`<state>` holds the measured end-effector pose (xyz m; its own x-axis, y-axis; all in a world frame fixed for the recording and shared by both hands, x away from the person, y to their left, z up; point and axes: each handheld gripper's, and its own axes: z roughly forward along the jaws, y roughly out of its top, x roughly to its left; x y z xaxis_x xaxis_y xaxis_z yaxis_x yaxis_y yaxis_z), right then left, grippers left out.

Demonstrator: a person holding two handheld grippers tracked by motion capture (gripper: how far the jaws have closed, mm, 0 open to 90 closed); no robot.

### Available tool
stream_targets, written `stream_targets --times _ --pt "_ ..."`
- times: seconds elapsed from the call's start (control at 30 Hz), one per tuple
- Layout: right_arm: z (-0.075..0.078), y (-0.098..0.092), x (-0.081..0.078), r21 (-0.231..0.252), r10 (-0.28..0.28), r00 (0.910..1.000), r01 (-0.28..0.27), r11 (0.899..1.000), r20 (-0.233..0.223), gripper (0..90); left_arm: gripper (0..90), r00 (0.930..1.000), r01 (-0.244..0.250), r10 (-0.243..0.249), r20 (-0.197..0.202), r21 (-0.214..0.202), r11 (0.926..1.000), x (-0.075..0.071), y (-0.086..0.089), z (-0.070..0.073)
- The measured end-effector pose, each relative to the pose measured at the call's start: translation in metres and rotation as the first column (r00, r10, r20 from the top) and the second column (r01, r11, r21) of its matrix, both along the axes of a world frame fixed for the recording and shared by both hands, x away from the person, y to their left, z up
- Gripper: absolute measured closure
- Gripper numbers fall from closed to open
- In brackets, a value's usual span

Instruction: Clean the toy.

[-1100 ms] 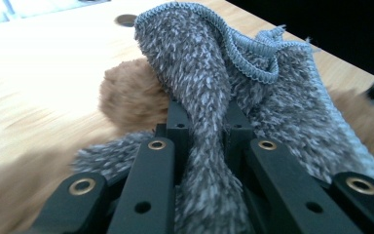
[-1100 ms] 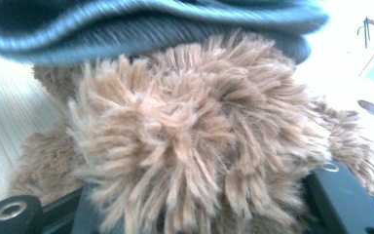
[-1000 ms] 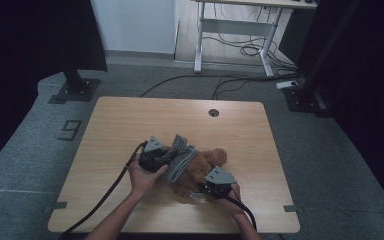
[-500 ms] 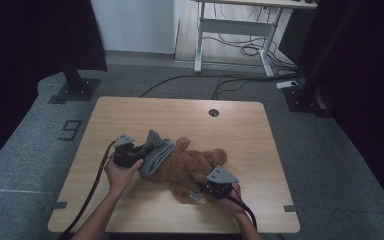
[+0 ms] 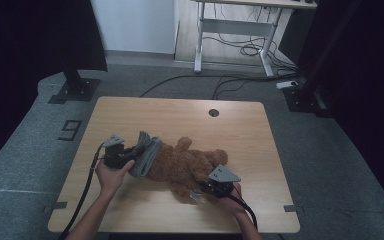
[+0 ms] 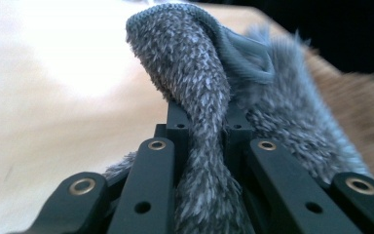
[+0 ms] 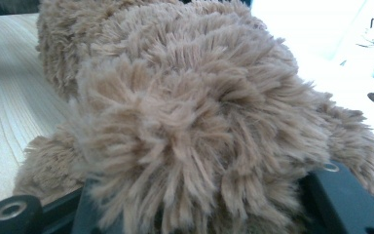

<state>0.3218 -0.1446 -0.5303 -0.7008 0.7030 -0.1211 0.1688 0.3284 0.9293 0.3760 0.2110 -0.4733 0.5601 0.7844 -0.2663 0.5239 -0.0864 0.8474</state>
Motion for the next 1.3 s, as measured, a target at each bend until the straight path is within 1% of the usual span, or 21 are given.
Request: stream_targets --times 0.03,0.07,0.1,0.17,0.2,0.23,0.3,0.33,0.37,0.43,0.47,0.5,0.57,0.67,0.73,0.93,0.97,1.0,1.03,1.13,1.3 --pt "0.0 0.0 0.0 0.001 0.002 1.0 -0.002 1.0 0.0 48.5 78.4 0.9993 0.033 -0.033 0.019 -0.006 0.9994 -0.002 -0.01 0.009" --pt "0.0 0.001 -0.001 -0.002 0.003 1.0 -0.003 1.0 0.003 48.5 78.4 0.9978 0.058 -0.057 0.033 0.0 0.9983 -0.003 -0.02 0.016" --pt "0.0 0.001 -0.001 -0.004 0.003 1.0 -0.003 1.0 0.005 48.5 78.4 0.9947 0.087 -0.088 0.052 0.022 0.9959 -0.005 -0.034 0.022" --pt "0.0 0.001 -0.001 -0.003 0.003 1.0 -0.003 1.0 0.004 48.5 78.3 0.9893 0.128 -0.13 0.065 0.039 0.991 -0.007 -0.056 0.027" --pt "0.0 0.001 -0.001 -0.004 0.002 1.0 -0.002 1.0 0.005 48.5 78.3 0.9865 0.146 -0.149 0.067 0.047 0.9881 -0.007 -0.066 0.028" --pt "0.0 0.001 -0.001 -0.005 0.003 1.0 -0.003 1.0 0.005 48.5 78.3 0.9814 0.176 -0.18 0.067 0.057 0.9827 -0.007 -0.082 0.028" --pt "0.0 0.001 -0.001 -0.005 0.003 1.0 -0.003 1.0 0.005 48.5 78.2 0.9725 0.223 -0.226 0.056 0.06 0.973 -0.007 -0.108 0.025" --pt "0.0 0.001 -0.001 -0.005 0.003 1.0 -0.003 1.0 0.005 48.5 78.2 0.969 0.238 -0.242 0.051 0.063 0.9691 -0.007 -0.118 0.024" --pt "0.0 0.001 -0.001 -0.005 0.003 1.0 -0.003 1.0 0.005 48.4 78.1 0.9637 0.26 -0.263 0.044 0.068 0.9631 -0.006 -0.132 0.021" --pt "0.0 0.001 -0.002 -0.007 0.001 1.0 -0.001 1.0 0.006 48.4 78.0 0.9583 0.28 -0.284 0.034 0.08 0.9566 -0.005 -0.153 0.017" --pt "0.0 0.002 -0.002 -0.006 -0.002 1.0 0.002 1.0 0.004 48.3 77.9 0.9581 0.28 -0.284 0.037 0.085 0.9562 -0.004 -0.159 0.016" --pt "0.0 0.002 -0.002 -0.007 -0.003 1.0 0.003 1.0 0.001 48.4 77.9 0.9571 0.284 -0.288 0.032 0.089 0.9546 -0.002 -0.166 0.015" --pt "0.0 0.002 -0.003 -0.008 -0.005 1.0 0.005 1.0 0.005 48.4 77.6 0.9597 0.276 -0.28 0.025 0.107 0.9553 0.001 -0.172 0.013" --pt "-0.001 0.003 -0.002 -0.014 -0.005 0.9999 0.005 1.0 0.01 48.4 77.6 0.9611 0.274 -0.276 0.004 0.122 0.9541 0.005 -0.168 0.011" --pt "-0.001 0.004 -0.003 -0.026 -0.002 0.9998 0.003 1.0 0.018 48.4 77.6 0.9648 0.26 -0.263 0.002 0.131 0.9566 0.005 -0.162 0.012" --pt "-0.001 0.004 -0.004 -0.028 -0.001 0.9997 0.002 1.0 0.023 48.4 77.6 0.9774 0.211 -0.21 -0.024 0.124 0.9695 0.01 -0.138 0.011" --pt "-0.001 0.004 -0.004 -0.028 -0.001 0.9997 0.002 1.0 0.024 48.4 77.6 0.9801 0.198 -0.197 -0.027 0.126 0.972 0.011 -0.131 0.01" --pt "-0.001 0.004 -0.003 -0.028 0.0 0.9997 0.001 1.0 0.024 48.4 77.6 0.9811 0.193 -0.191 -0.031 0.121 0.9737 0.012 -0.126 0.009" --pt "-0.001 0.003 -0.004 -0.029 0.0 0.9997 0.001 1.0 0.023 48.4 77.7 0.9827 0.184 -0.181 -0.039 0.108 0.9769 0.013 -0.118 0.008" --pt "-0.001 0.004 -0.003 -0.027 0.001 0.9997 0.0 1.0 0.025 48.4 77.7 0.9864 0.163 -0.16 -0.039 0.092 0.9823 0.014 -0.098 0.007" --pt "-0.001 0.004 -0.004 -0.025 0.001 0.9997 0.0 1.0 0.026 48.4 77.7 0.9913 0.131 -0.13 -0.021 0.078 0.9883 0.011 -0.078 0.006"
